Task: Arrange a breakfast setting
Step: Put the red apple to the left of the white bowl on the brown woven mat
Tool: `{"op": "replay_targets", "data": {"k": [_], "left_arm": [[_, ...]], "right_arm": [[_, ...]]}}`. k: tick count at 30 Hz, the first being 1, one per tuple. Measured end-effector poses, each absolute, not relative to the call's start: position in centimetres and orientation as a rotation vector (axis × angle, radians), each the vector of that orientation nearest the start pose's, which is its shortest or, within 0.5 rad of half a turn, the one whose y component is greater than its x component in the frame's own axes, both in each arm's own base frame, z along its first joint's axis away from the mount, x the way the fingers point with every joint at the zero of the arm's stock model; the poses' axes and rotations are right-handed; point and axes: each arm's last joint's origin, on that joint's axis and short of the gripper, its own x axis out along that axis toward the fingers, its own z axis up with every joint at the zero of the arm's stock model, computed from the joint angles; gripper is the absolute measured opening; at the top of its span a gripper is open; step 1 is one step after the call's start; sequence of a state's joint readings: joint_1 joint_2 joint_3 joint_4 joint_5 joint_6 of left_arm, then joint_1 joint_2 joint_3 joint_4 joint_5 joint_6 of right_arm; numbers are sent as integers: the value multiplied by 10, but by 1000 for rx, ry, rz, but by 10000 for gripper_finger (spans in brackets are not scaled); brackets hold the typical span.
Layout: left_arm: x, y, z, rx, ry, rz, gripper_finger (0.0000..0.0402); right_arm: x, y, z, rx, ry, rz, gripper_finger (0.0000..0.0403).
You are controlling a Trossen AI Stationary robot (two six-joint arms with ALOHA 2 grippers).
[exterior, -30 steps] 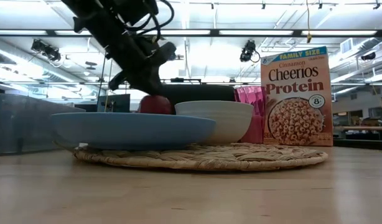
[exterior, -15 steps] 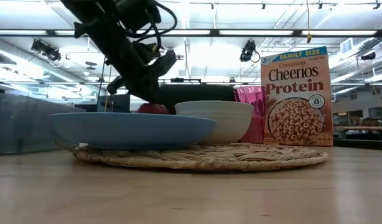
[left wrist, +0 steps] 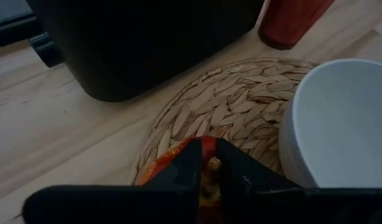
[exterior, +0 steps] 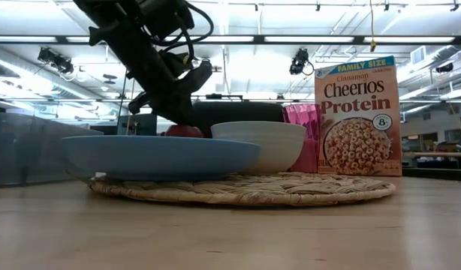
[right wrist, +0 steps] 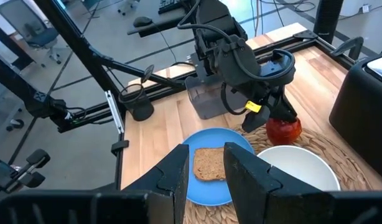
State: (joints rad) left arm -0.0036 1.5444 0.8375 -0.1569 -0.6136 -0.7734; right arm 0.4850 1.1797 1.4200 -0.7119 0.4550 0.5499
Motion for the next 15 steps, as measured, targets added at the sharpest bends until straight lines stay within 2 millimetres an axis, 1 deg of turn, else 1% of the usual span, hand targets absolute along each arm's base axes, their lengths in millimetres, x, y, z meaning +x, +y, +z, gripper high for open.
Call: {"op": "replay_targets", "data": {"k": [6, 15], "left_arm": [[298, 16, 184, -441, 562, 849, 86], [298, 16, 185, -459, 552, 852, 103]], "right_arm": [[206, 94, 422, 326, 414, -86, 110], [207, 93, 422, 321, 405, -108, 110]]}}
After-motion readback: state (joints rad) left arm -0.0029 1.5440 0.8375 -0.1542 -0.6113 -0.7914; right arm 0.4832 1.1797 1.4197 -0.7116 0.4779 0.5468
